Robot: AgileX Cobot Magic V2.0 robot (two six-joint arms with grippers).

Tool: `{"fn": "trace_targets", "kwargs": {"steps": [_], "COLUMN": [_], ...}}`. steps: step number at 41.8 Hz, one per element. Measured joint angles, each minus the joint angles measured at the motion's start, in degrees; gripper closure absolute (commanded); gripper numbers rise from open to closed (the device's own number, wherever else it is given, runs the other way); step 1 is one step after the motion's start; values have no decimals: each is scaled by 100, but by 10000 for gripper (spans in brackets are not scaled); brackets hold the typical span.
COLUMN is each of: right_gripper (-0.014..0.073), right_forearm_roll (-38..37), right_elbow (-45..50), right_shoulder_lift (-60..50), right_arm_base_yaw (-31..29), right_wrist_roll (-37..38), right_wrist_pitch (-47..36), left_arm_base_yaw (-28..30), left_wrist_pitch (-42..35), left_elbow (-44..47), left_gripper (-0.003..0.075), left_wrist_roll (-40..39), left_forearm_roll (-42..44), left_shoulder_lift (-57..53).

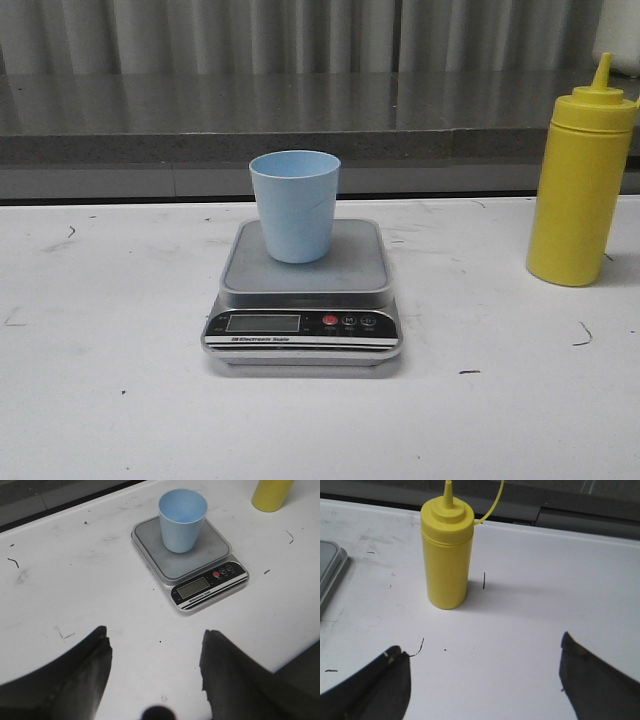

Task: Pour seasoning into cup on scale with both arms
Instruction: 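Move the right gripper toward the yellow squeeze bottle, then grasp the yellow squeeze bottle body with the right gripper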

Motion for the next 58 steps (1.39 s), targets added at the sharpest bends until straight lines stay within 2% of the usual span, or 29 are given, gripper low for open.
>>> {"fn": "trace_targets", "kwargs": {"steps": [7,11,17,25,47,54,58], "right_gripper": [-62,-62,-62,-62,-62,-62,-62], "right_forearm_roll": [279,528,703,753,804,881,1067], "right_elbow": [0,144,711,1174,1245,1234,1211], "right_shoulder_lift": [477,735,1234,2054,5409,6182,6526], "right_arm_base_yaw": [0,0,29,527,660,660,660], "right_wrist_roll": [32,32,32,32,32,32,32], "right_wrist_pitch": [-301,-786,-1971,-3726,-8130,-9242,-9520], "left_arm_base_yaw": [0,0,0,0,0,0,0], "left_wrist_pitch": [0,0,0,0,0,0,0], "left_elbow": [0,0,0,0,0,0,0], "left_gripper": [334,334,334,334,334,334,334], "left_wrist_roll": [9,9,13,22,22,22,22], "left_forearm_roll": [0,0,0,0,0,0,0], "left_shoulder_lift": [0,0,0,0,0,0,0]}}
